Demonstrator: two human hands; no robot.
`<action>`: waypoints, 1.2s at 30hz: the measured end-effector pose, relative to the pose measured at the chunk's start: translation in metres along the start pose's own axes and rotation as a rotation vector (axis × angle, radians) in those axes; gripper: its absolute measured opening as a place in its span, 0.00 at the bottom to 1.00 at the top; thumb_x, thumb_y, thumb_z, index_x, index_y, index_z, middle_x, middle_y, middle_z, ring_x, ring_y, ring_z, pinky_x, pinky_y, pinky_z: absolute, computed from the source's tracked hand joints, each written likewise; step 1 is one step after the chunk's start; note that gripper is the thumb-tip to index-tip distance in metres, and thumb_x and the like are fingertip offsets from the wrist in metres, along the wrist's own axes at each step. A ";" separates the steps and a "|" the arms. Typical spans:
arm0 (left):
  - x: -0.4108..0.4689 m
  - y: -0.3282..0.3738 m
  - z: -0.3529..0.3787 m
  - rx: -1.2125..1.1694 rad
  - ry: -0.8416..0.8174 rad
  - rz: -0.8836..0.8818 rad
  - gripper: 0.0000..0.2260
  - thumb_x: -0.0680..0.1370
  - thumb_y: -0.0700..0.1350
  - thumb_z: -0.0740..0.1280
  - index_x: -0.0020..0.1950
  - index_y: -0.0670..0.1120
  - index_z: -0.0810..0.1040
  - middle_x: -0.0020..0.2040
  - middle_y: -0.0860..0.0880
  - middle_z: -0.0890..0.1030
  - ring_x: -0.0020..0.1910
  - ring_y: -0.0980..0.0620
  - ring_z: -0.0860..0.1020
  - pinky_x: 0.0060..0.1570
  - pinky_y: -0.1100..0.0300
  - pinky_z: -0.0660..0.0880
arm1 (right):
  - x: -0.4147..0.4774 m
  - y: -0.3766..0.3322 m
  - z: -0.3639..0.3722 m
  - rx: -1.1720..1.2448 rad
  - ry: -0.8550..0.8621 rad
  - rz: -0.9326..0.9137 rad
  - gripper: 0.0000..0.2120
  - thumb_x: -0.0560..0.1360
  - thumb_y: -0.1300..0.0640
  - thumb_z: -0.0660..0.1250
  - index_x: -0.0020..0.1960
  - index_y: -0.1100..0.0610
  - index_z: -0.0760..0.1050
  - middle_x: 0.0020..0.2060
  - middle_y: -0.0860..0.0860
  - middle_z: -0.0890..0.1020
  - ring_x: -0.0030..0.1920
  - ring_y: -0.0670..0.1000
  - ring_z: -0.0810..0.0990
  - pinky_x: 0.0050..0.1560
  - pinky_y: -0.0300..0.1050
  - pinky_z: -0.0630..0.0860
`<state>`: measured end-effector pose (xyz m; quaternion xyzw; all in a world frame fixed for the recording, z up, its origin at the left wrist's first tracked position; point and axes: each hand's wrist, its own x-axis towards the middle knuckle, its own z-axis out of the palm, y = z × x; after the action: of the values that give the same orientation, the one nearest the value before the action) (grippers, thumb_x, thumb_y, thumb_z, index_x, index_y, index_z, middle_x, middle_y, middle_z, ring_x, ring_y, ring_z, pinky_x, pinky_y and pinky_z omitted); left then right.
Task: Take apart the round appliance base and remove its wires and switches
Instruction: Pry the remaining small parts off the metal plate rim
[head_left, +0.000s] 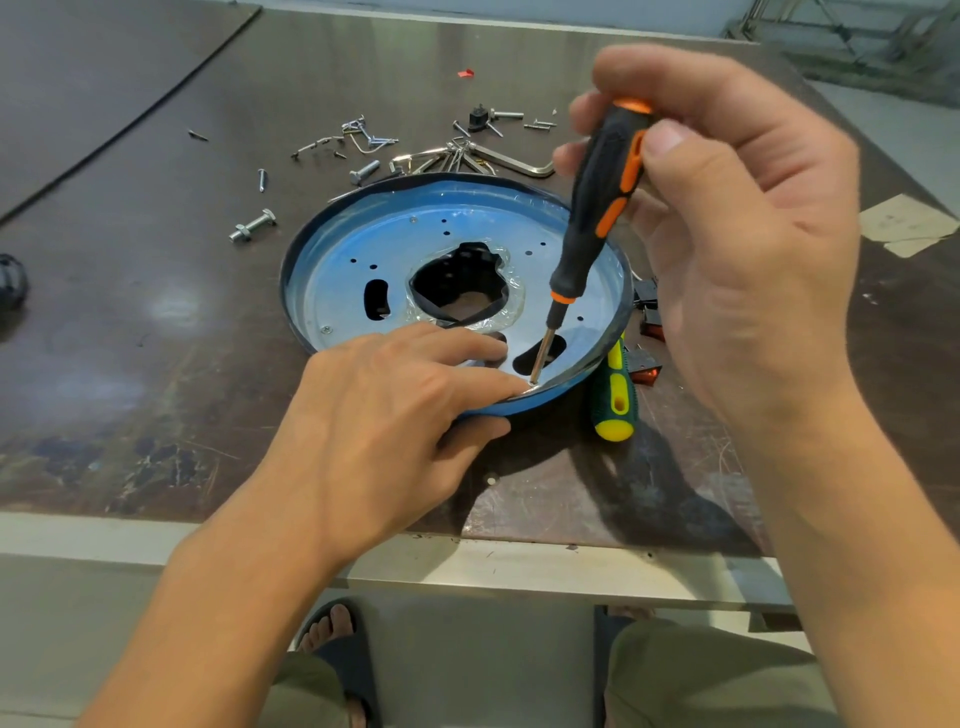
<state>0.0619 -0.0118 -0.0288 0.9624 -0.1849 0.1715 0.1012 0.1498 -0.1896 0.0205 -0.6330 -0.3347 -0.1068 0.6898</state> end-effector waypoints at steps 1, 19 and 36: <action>0.000 0.000 0.000 -0.003 0.003 0.002 0.12 0.75 0.53 0.68 0.57 0.58 0.84 0.59 0.57 0.82 0.54 0.51 0.82 0.36 0.53 0.80 | 0.000 -0.002 0.002 0.003 -0.007 -0.003 0.13 0.82 0.67 0.60 0.65 0.63 0.74 0.53 0.59 0.81 0.55 0.58 0.82 0.58 0.55 0.80; -0.001 0.000 0.000 -0.007 0.019 -0.004 0.12 0.74 0.52 0.70 0.57 0.58 0.84 0.58 0.57 0.83 0.54 0.51 0.82 0.34 0.55 0.79 | 0.001 -0.002 0.000 -0.065 -0.051 -0.051 0.14 0.80 0.69 0.64 0.65 0.62 0.74 0.51 0.56 0.81 0.52 0.54 0.80 0.56 0.55 0.81; -0.001 0.001 0.000 -0.004 0.010 -0.015 0.13 0.75 0.52 0.70 0.59 0.59 0.83 0.59 0.58 0.82 0.56 0.52 0.81 0.36 0.55 0.79 | 0.000 -0.005 0.004 -0.126 -0.048 -0.052 0.13 0.80 0.64 0.68 0.64 0.58 0.74 0.49 0.54 0.79 0.50 0.49 0.78 0.53 0.49 0.79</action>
<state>0.0610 -0.0120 -0.0293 0.9626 -0.1774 0.1754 0.1052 0.1460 -0.1864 0.0243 -0.6688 -0.3600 -0.1305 0.6373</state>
